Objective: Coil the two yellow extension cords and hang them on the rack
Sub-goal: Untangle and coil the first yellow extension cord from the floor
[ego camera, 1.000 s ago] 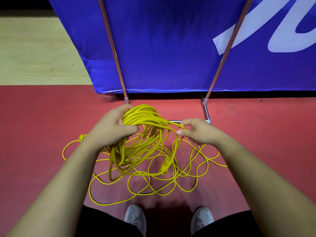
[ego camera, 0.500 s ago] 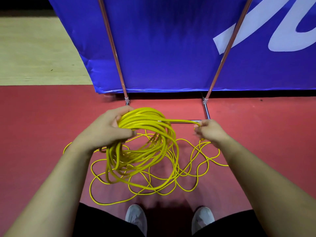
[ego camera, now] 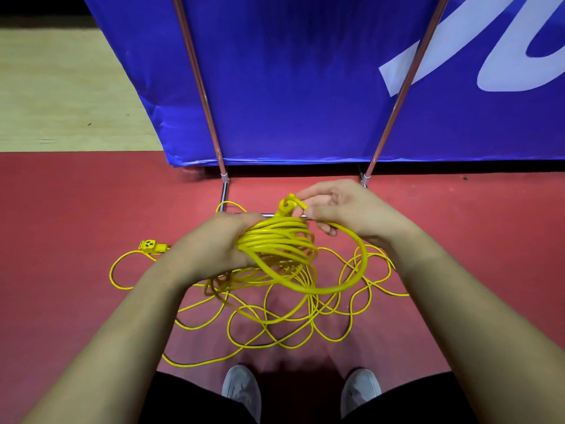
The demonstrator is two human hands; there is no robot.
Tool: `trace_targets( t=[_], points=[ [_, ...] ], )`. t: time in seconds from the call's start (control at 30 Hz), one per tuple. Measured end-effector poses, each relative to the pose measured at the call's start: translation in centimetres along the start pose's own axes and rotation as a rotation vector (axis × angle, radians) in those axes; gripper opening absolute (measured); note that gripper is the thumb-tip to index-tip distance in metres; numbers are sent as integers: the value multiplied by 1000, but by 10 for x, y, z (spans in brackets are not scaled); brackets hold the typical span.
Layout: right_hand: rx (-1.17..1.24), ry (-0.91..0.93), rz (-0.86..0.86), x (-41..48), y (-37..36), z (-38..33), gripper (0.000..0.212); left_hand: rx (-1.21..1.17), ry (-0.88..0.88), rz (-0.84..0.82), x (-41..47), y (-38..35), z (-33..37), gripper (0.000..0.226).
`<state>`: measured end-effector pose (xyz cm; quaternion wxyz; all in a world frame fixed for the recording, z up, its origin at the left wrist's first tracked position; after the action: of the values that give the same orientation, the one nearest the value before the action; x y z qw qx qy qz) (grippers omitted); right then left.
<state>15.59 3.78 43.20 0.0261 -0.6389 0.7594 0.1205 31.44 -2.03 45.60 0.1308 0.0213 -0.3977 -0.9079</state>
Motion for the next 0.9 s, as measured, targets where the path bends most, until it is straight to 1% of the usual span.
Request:
trace_targets(
  t=[0.07,0.17,0.23,0.3,0.37,0.4,0.43,0.47,0.5,0.53,0.57,0.6,0.63,0.67,0.7,0.73,0.77,0.8,0.83,0.87,0.9],
  points=[
    [-14,-5,-50,-2,-4,-6,27,-16,-37,11,3,-3,3,47],
    [142,-59,-102,-4,-7,-7,32,-46,-70,-46,7,-14,7,49],
    [234,-108,-96,-5,-8,-5,28,-177,-33,-73,7,-21,6,51],
    [318,-169,-63,-4,-7,-2,23,-283,60,-61,6,-23,-4,49],
    [532,-239,-16,-2,-5,4,28,-316,137,27,7,-19,-14,32],
    [667,-249,41,0,-3,7,32,-328,171,94,9,-15,-16,25],
    [769,-240,137,2,2,11,31,-357,215,165,10,-12,-18,21],
    [802,-222,260,3,8,18,24,-423,262,228,12,-9,-20,17],
    [743,-187,387,0,14,23,16,-504,309,273,12,-9,-23,15],
    [562,-137,503,-5,19,26,17,-575,354,303,12,-10,-25,15],
    [286,-55,605,-11,25,22,21,-620,389,327,12,-10,-30,15],
    [14,55,668,-17,26,12,22,-635,410,342,11,-9,-33,12],
    [-173,167,671,-21,19,2,20,-626,427,358,11,-7,-37,9],
    [-273,241,630,-22,11,-2,18,-617,441,379,10,-5,-40,7],
    [-307,260,545,-21,0,-2,16,-613,450,403,9,-2,-42,8],
    [-319,225,433,-17,-11,6,16,-618,456,425,9,0,-43,14],
    [-326,159,308,-12,-24,17,27,-627,459,441,8,2,-43,19],
    [-330,89,189,-7,-38,31,44,-645,457,444,7,2,-43,21],
    [-307,43,110,-6,-50,41,55,-663,457,433,7,1,-43,20],
    [-260,29,71,-4,-60,46,56,-683,459,419,7,0,-44,19],
    [-189,27,61,-2,-67,48,49,-702,462,404,7,-3,-44,17]
  ],
)
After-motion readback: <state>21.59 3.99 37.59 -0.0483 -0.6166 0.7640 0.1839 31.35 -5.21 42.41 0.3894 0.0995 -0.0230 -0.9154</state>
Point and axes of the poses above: each hand's wrist, its own x-axis towards the middle knuckle, its own y-axis out of the back of the hand, z = x × y, the point moved 8 cm from there along x, towards the middle knuckle, and after that the axes turned 3 degrees about -x, right-handed, at the moved point
